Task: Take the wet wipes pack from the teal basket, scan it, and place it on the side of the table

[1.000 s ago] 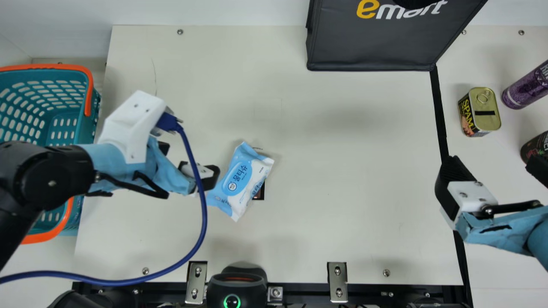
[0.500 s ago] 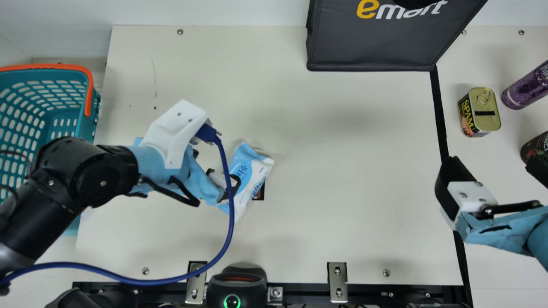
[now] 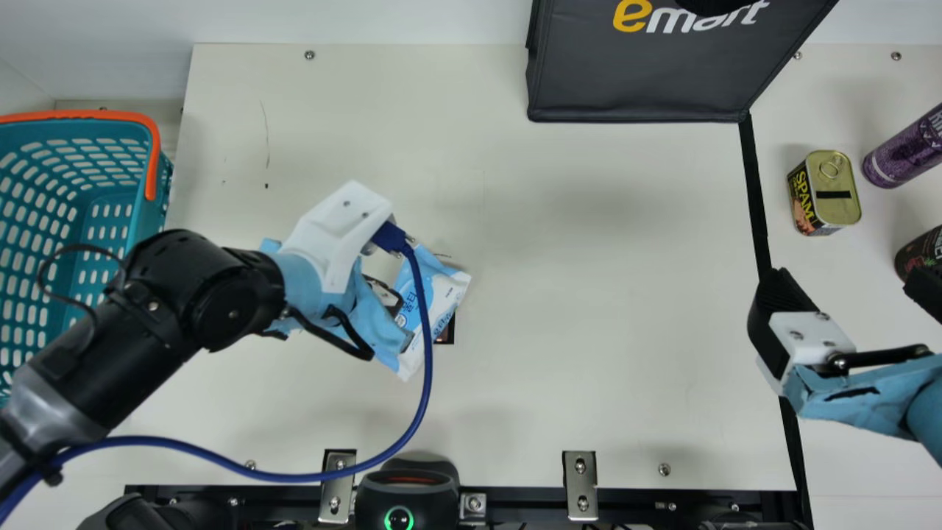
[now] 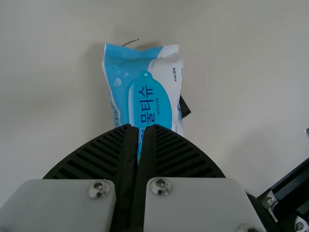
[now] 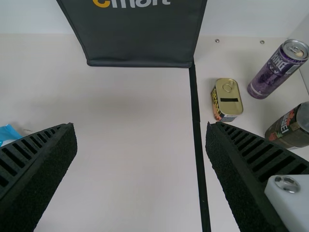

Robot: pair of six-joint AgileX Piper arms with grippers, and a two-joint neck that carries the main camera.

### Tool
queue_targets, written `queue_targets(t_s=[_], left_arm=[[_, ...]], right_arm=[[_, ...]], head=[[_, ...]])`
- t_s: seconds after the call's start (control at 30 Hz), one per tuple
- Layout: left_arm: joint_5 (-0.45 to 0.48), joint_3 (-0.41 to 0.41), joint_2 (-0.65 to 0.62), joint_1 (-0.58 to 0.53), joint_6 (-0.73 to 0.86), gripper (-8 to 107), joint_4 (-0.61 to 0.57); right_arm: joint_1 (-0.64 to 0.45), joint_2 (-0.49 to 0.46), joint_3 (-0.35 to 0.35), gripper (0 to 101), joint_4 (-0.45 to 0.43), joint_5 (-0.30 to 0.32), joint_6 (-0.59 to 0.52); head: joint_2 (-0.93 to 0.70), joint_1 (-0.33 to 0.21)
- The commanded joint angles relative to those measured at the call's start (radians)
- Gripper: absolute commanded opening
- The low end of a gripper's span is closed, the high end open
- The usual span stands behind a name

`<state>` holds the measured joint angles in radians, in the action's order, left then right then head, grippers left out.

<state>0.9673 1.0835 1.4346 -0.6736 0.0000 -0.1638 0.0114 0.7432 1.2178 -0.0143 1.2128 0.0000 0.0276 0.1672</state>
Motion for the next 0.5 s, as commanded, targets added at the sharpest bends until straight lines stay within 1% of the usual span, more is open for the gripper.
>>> queue_targets(t_s=[0.0,0.47], left_arm=[[0.006,0.009,0.019,-0.004,-0.016,-8,0.006],[0.012,0.067,0.145,-0.030,-0.085,-8,0.043]], right_arm=[[0.000,0.000,0.000,95,0.000,0.000,0.000],[0.000,0.000,0.000,95,0.000,0.001,0.000]], head=[[0.000,-0.029],[0.000,-0.029]])
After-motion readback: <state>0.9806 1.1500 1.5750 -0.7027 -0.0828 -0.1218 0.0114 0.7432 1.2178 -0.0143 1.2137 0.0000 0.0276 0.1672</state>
